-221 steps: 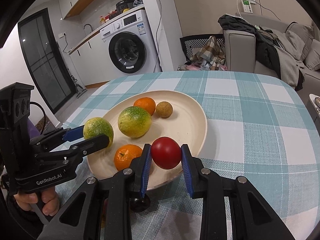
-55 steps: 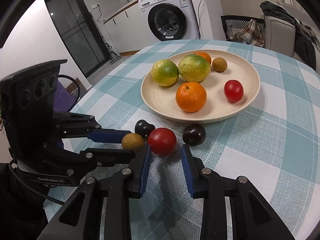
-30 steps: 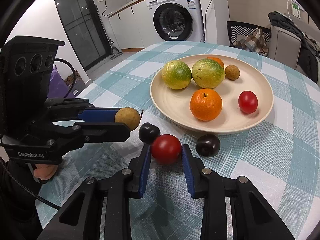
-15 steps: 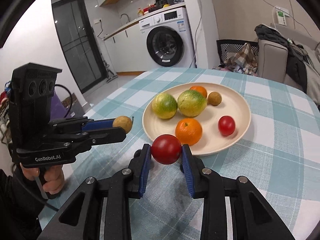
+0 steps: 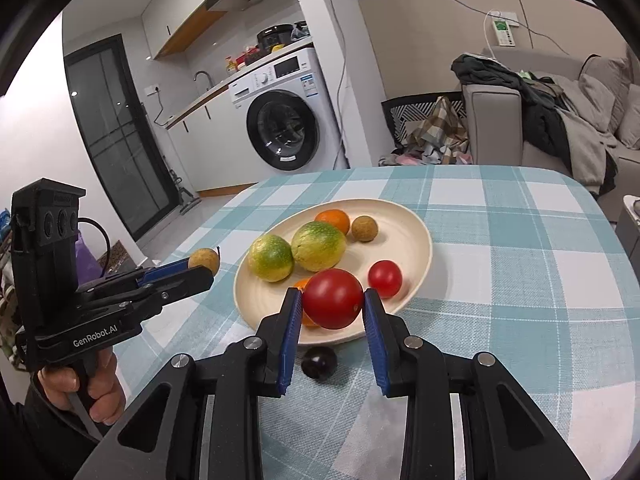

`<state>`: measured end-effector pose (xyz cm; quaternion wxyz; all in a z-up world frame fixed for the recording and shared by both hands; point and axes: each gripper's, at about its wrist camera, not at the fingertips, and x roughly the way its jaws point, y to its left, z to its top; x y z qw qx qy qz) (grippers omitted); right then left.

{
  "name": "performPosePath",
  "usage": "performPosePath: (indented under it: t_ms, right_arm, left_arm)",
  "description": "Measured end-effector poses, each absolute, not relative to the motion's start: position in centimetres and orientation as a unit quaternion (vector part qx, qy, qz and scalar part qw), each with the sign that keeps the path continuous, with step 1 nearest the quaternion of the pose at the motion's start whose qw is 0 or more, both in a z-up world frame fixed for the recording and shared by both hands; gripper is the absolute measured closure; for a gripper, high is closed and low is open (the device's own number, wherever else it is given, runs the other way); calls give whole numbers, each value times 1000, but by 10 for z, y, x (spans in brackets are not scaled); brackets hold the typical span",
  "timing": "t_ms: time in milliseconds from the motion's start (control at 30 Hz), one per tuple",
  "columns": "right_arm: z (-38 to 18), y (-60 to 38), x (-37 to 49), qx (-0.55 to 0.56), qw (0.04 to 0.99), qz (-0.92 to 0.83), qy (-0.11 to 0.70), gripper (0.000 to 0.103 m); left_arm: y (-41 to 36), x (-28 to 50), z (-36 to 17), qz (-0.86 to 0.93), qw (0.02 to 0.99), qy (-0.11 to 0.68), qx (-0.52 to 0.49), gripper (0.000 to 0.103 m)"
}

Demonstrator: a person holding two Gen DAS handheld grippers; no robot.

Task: Organize fruits
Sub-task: 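Lift both held fruits and carry them over the cream plate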

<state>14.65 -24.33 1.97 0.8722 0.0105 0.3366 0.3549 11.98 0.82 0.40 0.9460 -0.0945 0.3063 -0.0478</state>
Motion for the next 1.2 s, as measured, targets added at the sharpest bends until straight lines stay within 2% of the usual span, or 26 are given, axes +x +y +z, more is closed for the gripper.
performPosePath:
  t_ms: [567, 1200]
  right_arm:
    - [16, -245, 150, 12, 877, 336, 343, 71]
    - [4, -234, 161, 17, 869, 329, 370, 71]
  left_arm:
    - [4, 158, -11, -28, 947, 311, -76, 81]
    - [-4, 167, -28, -50, 938, 336, -68, 81]
